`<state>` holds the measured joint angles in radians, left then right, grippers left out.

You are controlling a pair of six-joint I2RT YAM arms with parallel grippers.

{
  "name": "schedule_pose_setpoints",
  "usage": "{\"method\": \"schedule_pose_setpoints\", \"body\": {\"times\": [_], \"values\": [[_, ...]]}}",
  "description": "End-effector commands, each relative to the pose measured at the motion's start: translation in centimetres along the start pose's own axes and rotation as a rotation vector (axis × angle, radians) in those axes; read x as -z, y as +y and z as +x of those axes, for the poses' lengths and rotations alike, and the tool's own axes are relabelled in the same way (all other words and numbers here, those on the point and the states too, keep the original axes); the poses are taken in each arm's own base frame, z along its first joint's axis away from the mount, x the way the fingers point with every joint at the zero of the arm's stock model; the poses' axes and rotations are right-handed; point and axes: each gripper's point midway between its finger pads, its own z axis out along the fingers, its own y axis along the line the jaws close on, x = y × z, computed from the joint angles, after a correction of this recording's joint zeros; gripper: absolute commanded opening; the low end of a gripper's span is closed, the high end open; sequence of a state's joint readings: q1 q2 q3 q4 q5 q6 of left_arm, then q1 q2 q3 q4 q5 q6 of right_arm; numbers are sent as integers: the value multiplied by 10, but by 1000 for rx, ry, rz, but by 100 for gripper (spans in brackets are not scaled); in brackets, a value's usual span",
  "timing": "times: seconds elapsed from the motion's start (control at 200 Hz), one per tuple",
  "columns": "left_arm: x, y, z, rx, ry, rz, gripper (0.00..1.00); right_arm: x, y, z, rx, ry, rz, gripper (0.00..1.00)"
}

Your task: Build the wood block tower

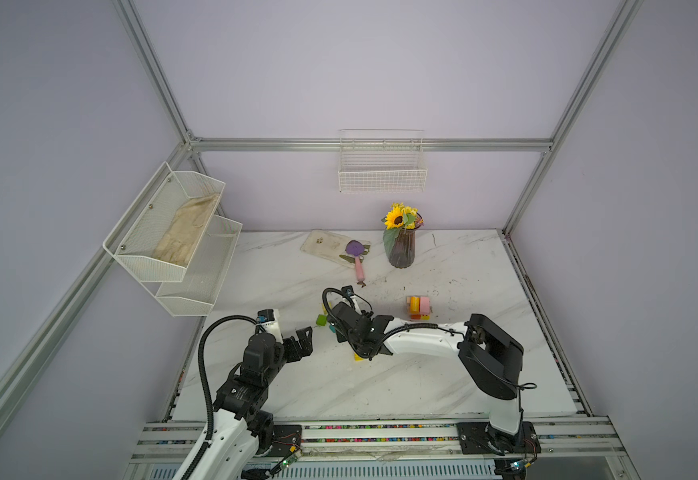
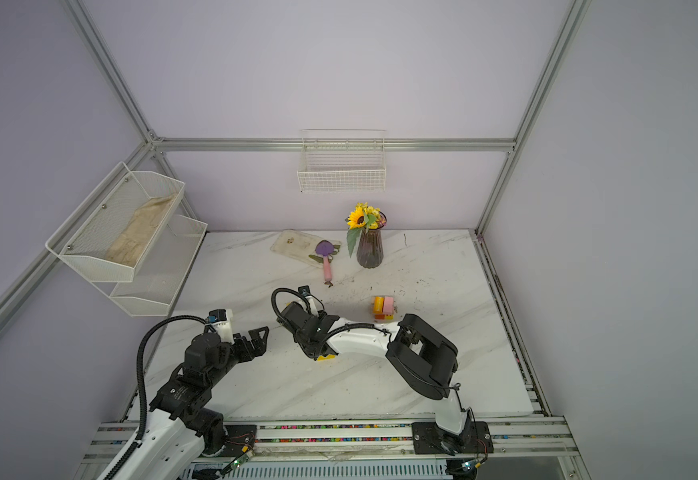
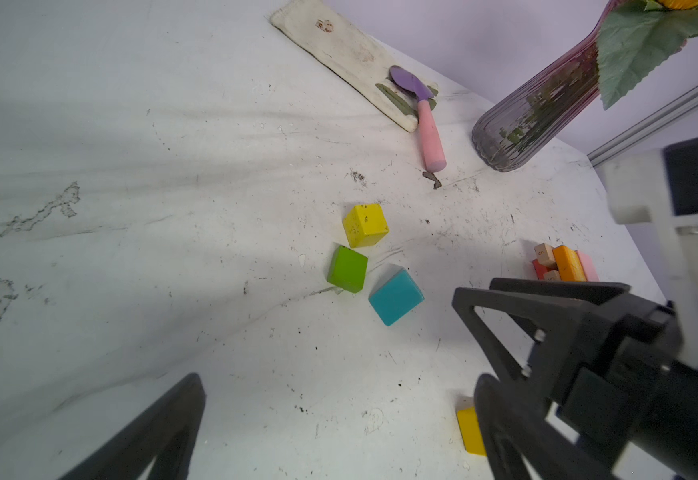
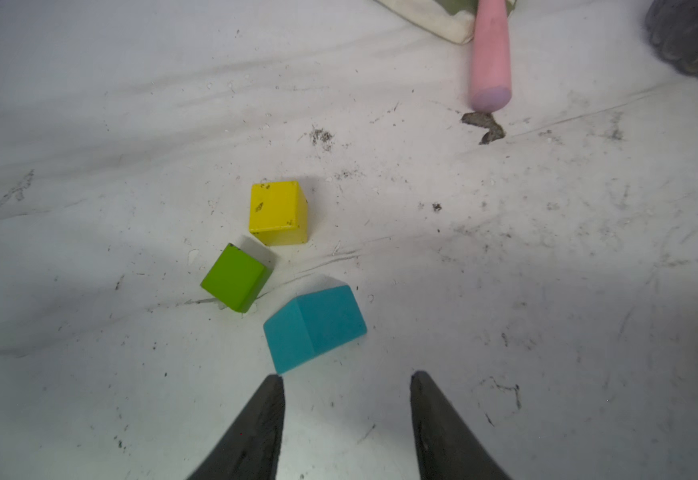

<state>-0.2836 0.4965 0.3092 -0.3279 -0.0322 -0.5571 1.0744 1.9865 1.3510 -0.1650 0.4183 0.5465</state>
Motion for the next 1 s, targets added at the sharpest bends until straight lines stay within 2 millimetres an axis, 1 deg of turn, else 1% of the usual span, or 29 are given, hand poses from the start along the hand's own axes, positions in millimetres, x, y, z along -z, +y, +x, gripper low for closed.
{"method": "schedule_pose_setpoints", "body": {"times": [0.0, 0.155, 0.27, 0.345, 0.55, 0.655, 0.745, 0.86, 0.92, 0.995], "values": [[1, 2, -5, -2, -31, -9, 100, -18, 4, -3, 9, 40, -26, 52], [2, 2, -6, -1, -37, -8, 100, -40, 12, -9, 13, 62, -48, 52], [2, 3, -6, 2, -37, -15, 100, -50, 17, -12, 12, 74, -59, 53], [1, 2, -6, 0, -32, -8, 100, -54, 21, -17, 22, 60, -62, 55], [0, 4, -4, 1, -25, -21, 100, -67, 33, -23, 23, 70, -77, 55], [-1, 1, -5, -2, -24, -9, 100, -72, 40, -24, 30, 68, -91, 55], [-1, 0, -4, -5, -21, -4, 100, -77, 42, -25, 31, 64, -89, 55], [-1, 3, -4, -1, -22, -17, 100, -86, 41, -22, 31, 77, -66, 55], [-1, 2, -4, -3, -20, -10, 100, -90, 38, -23, 36, 69, -47, 53], [-1, -1, -4, -8, -17, 4, 100, -94, 34, -23, 36, 66, -36, 41]]}}
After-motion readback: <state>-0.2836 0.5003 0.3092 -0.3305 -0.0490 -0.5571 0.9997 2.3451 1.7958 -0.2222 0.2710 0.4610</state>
